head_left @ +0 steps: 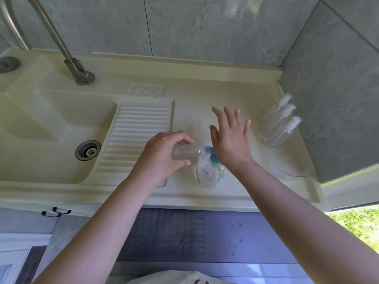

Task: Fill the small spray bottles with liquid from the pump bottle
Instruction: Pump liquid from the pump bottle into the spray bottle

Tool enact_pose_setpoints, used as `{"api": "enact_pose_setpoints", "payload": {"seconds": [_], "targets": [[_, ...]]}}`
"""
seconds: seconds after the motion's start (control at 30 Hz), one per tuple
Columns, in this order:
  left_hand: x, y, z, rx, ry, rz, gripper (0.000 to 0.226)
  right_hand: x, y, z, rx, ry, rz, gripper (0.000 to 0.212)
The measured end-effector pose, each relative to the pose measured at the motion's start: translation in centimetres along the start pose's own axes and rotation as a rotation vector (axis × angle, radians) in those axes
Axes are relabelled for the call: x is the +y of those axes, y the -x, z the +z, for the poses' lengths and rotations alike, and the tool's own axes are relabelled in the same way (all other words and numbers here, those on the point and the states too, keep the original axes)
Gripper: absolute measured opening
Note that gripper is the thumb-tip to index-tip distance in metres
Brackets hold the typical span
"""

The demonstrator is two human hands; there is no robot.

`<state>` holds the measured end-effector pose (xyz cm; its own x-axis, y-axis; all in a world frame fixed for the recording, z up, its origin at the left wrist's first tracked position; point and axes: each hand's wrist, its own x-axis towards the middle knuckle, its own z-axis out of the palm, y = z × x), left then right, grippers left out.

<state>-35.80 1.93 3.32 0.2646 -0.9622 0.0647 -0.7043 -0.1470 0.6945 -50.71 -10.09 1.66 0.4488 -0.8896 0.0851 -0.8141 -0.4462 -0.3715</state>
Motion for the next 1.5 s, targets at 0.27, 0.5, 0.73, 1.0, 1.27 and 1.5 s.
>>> {"api": "enact_pose_setpoints", "payload": {"seconds": [0.27, 0.5, 0.73, 1.0, 1.27, 1.5], "targets": [[0.1, -0.1, 0.1, -0.016, -0.003, 0.005, 0.048, -0.1, 0.3, 0.0, -0.051, -0.157, 0.068, 0.056], [0.1, 0.0, -0.1, -0.014, -0.004, 0.005, 0.048, 0.6, -0.2, -0.9, -0.015, -0.167, 0.073, 0.064], [0.4, 0.0, 0.0, -0.029, 0.006, 0.003, 0.047, 0.4, -0.4, -0.5, -0.102, -0.146, 0.113, 0.062], [0.4, 0.0, 0.0, -0.031, -0.012, 0.001, 0.047, -0.2, -0.4, 0.3, -0.120, -0.130, 0.135, 0.057], [0.1, -0.1, -0.2, -0.031, -0.018, -0.005, 0.046, -0.5, -1.2, 0.1, -0.149, -0.042, 0.036, 0.062], [0.0, 0.1, -0.1, -0.023, -0.014, -0.003, 0.047, -0.3, -2.0, -0.7, -0.150, -0.061, 0.066, 0.070]]}}
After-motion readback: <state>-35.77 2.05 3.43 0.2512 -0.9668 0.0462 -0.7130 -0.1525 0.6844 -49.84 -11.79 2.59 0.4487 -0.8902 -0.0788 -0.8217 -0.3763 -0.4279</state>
